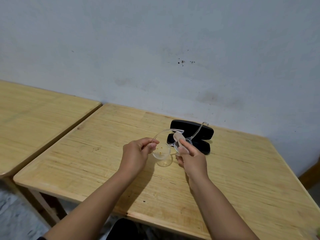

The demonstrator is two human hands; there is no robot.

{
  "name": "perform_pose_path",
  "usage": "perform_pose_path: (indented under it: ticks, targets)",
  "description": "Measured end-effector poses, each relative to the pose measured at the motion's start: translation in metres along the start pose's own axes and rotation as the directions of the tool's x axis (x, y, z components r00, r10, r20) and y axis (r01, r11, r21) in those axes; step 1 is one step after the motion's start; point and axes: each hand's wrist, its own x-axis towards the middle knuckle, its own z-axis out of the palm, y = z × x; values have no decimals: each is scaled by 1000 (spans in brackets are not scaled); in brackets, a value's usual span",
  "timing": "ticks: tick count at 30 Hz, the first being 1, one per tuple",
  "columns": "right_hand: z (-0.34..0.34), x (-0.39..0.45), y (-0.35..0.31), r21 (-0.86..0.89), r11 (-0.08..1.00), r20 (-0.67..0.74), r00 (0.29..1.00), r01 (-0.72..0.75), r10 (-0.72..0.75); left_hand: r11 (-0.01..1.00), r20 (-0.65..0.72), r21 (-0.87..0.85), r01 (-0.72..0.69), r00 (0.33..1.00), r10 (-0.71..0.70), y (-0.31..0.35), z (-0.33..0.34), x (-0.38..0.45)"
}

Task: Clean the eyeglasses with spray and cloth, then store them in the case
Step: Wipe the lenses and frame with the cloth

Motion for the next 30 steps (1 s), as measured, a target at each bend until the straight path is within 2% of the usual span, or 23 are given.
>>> perform_pose_path:
  ticks: [8,15,25,30]
  targets:
    - [1,-4,-3,224,973,-261,965,54,7,1000,76,1,-31,997,31,1,-2,-2]
    - [3,1,0,517,856,-296,931,-30,212,997,98,12,-77,992,76,1,4,-3]
    - [-2,1,0,577,815,-244,941,-55,236,993,107,40,-108,989,103,5,11,-5]
    - [-2,3,2,502,865,-304,931,-24,203,994,109,43,-104,989,98,6,10,-5]
